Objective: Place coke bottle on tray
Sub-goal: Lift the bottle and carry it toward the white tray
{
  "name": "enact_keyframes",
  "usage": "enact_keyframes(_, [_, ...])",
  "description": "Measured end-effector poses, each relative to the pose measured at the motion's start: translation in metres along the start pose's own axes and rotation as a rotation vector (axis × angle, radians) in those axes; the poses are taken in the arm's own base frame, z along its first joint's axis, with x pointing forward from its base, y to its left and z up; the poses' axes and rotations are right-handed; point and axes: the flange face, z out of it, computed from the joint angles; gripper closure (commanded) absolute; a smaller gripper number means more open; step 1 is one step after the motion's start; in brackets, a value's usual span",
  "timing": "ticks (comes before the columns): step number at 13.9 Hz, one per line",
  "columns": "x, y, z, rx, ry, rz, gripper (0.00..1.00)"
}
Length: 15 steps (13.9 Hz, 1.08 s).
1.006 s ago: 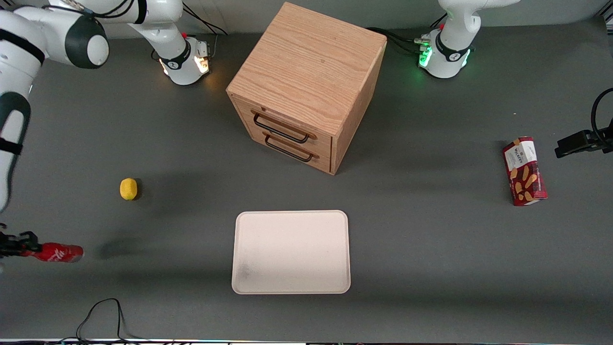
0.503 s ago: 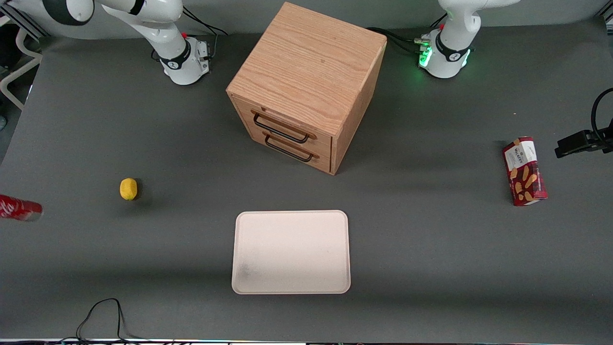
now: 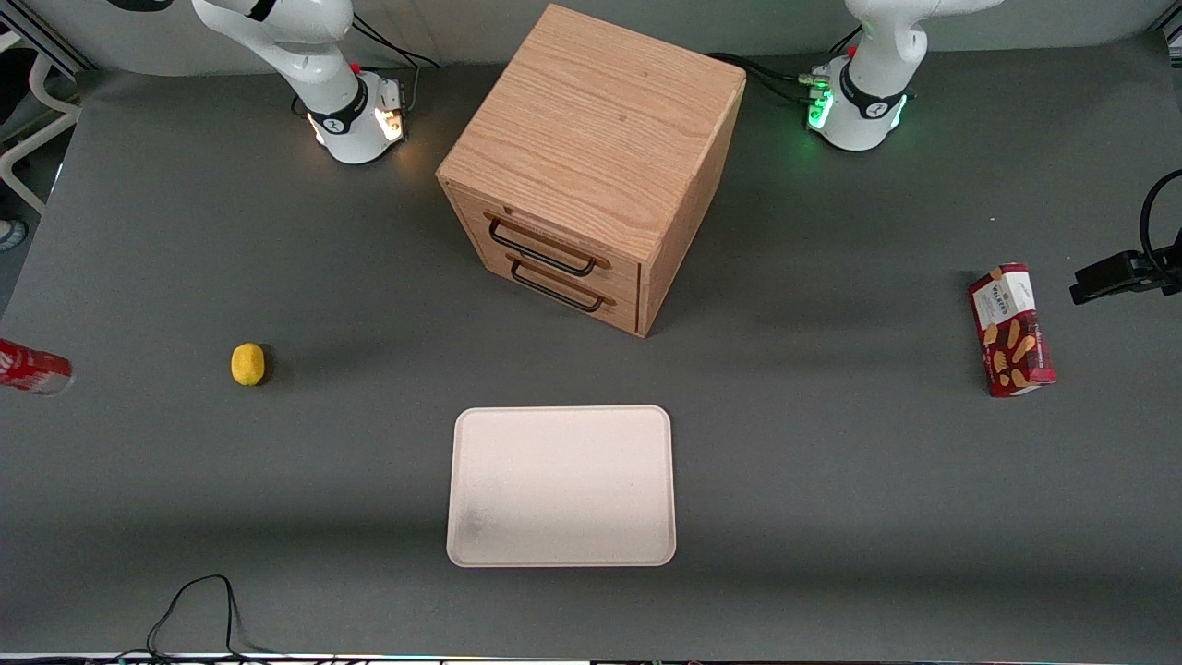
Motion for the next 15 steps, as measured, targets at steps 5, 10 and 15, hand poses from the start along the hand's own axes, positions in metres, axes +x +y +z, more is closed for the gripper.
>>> enact_keyframes(5, [0.090,-0.148,0.007,0.038,0.047,-0.016,1.00])
enact_keyframes(10, [0.150,-0.277,0.039,0.060,0.067,0.110,1.00])
enact_keyframes(15, [0.178,-0.380,0.067,0.071,0.081,0.199,1.00])
